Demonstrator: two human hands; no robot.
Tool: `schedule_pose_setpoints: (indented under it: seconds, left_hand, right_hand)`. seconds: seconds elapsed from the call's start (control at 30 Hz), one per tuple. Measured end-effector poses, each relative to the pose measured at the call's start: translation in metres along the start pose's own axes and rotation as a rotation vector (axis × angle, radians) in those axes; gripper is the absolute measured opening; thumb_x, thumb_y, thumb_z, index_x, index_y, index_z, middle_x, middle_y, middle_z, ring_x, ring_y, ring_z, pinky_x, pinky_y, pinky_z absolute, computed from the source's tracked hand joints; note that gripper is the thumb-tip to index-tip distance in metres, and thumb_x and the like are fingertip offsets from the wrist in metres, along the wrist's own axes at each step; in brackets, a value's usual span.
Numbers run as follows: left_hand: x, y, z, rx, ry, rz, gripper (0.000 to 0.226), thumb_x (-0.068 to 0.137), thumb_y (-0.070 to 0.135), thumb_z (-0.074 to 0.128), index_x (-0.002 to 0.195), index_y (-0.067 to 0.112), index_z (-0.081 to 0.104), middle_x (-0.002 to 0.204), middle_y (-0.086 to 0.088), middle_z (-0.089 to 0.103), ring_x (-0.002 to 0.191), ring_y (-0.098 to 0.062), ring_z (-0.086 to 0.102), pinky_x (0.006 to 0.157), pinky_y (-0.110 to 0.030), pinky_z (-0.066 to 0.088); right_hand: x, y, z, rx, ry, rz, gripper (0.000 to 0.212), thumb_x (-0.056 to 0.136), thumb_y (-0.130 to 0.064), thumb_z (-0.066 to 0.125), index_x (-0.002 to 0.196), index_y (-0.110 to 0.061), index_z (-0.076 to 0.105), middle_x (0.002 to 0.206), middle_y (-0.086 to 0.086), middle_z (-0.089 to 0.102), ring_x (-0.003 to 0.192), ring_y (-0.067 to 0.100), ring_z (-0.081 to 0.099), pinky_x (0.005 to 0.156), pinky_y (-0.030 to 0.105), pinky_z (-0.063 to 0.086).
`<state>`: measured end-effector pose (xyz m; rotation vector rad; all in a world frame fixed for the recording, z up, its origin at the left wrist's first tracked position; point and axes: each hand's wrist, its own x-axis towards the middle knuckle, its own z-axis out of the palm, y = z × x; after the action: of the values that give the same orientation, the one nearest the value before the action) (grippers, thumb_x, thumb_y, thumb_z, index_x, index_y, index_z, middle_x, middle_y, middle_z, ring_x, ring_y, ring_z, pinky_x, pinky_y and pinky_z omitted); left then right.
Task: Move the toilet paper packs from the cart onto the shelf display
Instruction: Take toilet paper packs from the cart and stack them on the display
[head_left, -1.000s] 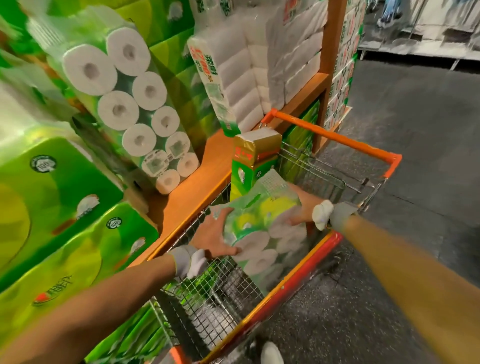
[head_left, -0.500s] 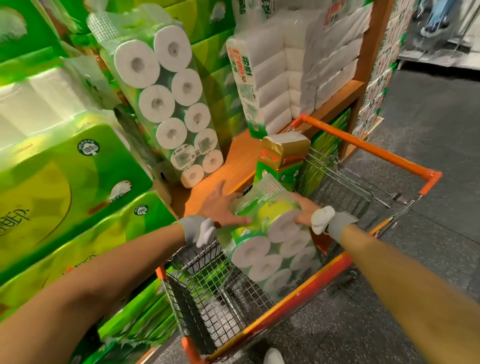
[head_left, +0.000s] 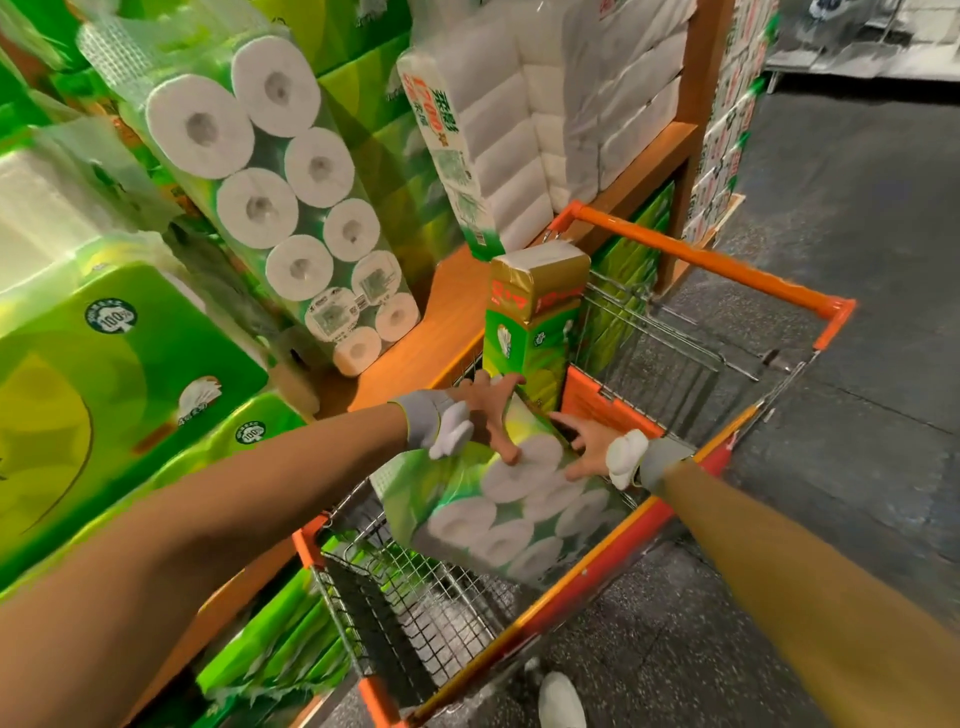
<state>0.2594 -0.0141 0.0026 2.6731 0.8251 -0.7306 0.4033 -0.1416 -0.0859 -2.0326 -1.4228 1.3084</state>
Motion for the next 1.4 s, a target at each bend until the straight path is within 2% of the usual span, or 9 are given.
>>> schedule_pose_setpoints:
  seconds: [0.17, 0.27, 0.5, 0.63, 0.77, 1.03, 1.17, 1.27, 1.4]
  left_hand:
    - [-0.022, -0.026, 0.004, 0.094, -0.081, -0.044, 0.115, 0.059, 0.062, 0.077, 0.146, 0.031, 0.007, 0.139, -0.019, 0.031, 0.124, -0.043, 0.040, 0.099, -0.054, 0.038]
    - [-0.035, -0.044, 0.010, 0.095, -0.093, -0.057, 0.115, 0.057, 0.061, 0.079, 0.144, 0.033, 0.008, 0.140, -0.016, 0.030, 0.127, -0.040, 0.038, 0.101, -0.053, 0.036]
    - [-0.077, -0.084, 0.038, 0.058, -0.099, -0.048, 0.114, 0.052, 0.062, 0.076, 0.139, 0.036, 0.007, 0.139, -0.013, 0.026, 0.124, -0.036, 0.036, 0.101, -0.052, 0.040]
    - [-0.096, -0.103, 0.052, 0.051, -0.118, -0.096, 0.115, 0.054, 0.056, 0.079, 0.142, 0.031, 0.009, 0.138, -0.011, 0.025, 0.125, -0.034, 0.035, 0.099, -0.047, 0.040]
    - [-0.106, -0.117, 0.059, 0.094, -0.139, -0.094, 0.117, 0.054, 0.061, 0.078, 0.141, 0.029, 0.008, 0.139, -0.014, 0.025, 0.124, -0.036, 0.037, 0.100, -0.047, 0.039]
    - [-0.119, -0.145, 0.081, 0.236, -0.181, -0.151, 0.118, 0.056, 0.068, 0.073, 0.145, 0.030, 0.006, 0.139, -0.018, 0.024, 0.118, -0.038, 0.041, 0.097, -0.049, 0.041]
    - [-0.107, -0.133, 0.081, 0.385, -0.202, -0.150, 0.116, 0.059, 0.077, 0.063, 0.147, 0.034, 0.002, 0.155, -0.018, 0.000, 0.136, -0.042, 0.020, 0.113, -0.054, 0.020]
    - [-0.090, -0.112, 0.081, 0.497, -0.253, -0.107, 0.113, 0.061, 0.078, 0.060, 0.148, 0.029, 0.008, 0.156, -0.015, 0.002, 0.142, -0.039, 0.009, 0.115, -0.059, 0.007]
    - [-0.069, -0.092, 0.082, 0.514, -0.348, -0.186, 0.076, 0.089, 0.056, 0.044, 0.150, 0.029, 0.007, 0.155, -0.019, 0.008, 0.143, -0.040, 0.005, 0.114, -0.060, 0.006]
  right_hand:
    - [0.017, 0.005, 0.018, -0.187, -0.084, -0.081, 0.112, 0.072, -0.014, 0.079, 0.150, -0.014, -0.002, 0.158, 0.010, 0.011, 0.143, 0.027, 0.023, 0.112, 0.040, 0.030]
    - [0.029, -0.005, 0.024, -0.343, -0.091, -0.116, 0.117, 0.070, -0.019, 0.080, 0.149, -0.013, -0.006, 0.159, 0.008, 0.005, 0.145, 0.025, 0.015, 0.115, 0.036, 0.023]
    - [0.064, -0.033, 0.047, -0.529, -0.270, -0.282, 0.139, 0.058, -0.030, 0.086, 0.146, -0.021, -0.022, 0.159, 0.009, -0.008, 0.147, 0.028, 0.002, 0.117, 0.044, 0.016]
    - [0.074, -0.038, 0.081, -0.585, -0.240, -0.372, 0.147, 0.047, -0.054, 0.082, 0.141, -0.033, -0.029, 0.159, 0.010, -0.002, 0.145, 0.033, 0.011, 0.115, 0.047, 0.017]
    - [0.084, -0.042, 0.106, -0.541, -0.209, -0.399, 0.144, 0.050, -0.054, 0.081, 0.136, -0.038, -0.034, 0.145, 0.011, 0.017, 0.127, 0.039, 0.032, 0.108, 0.044, 0.028]
    - [0.093, -0.061, 0.140, -0.476, -0.208, -0.401, 0.138, 0.050, -0.051, 0.079, 0.143, -0.035, -0.022, 0.137, 0.007, 0.020, 0.124, 0.033, 0.032, 0.101, 0.042, 0.038]
    - [0.096, -0.061, 0.140, -0.492, -0.177, -0.384, 0.137, 0.051, -0.051, 0.079, 0.145, -0.029, -0.018, 0.142, 0.007, 0.019, 0.129, 0.032, 0.030, 0.103, 0.041, 0.038]
    - [0.095, -0.063, 0.140, -0.482, -0.179, -0.384, 0.134, 0.055, -0.050, 0.078, 0.147, -0.023, -0.015, 0.147, 0.008, 0.014, 0.135, 0.032, 0.024, 0.107, 0.044, 0.035]
    - [0.092, -0.060, 0.141, -0.495, -0.122, -0.364, 0.130, 0.057, -0.046, 0.078, 0.148, -0.017, -0.010, 0.151, 0.007, 0.013, 0.139, 0.031, 0.021, 0.109, 0.043, 0.033]
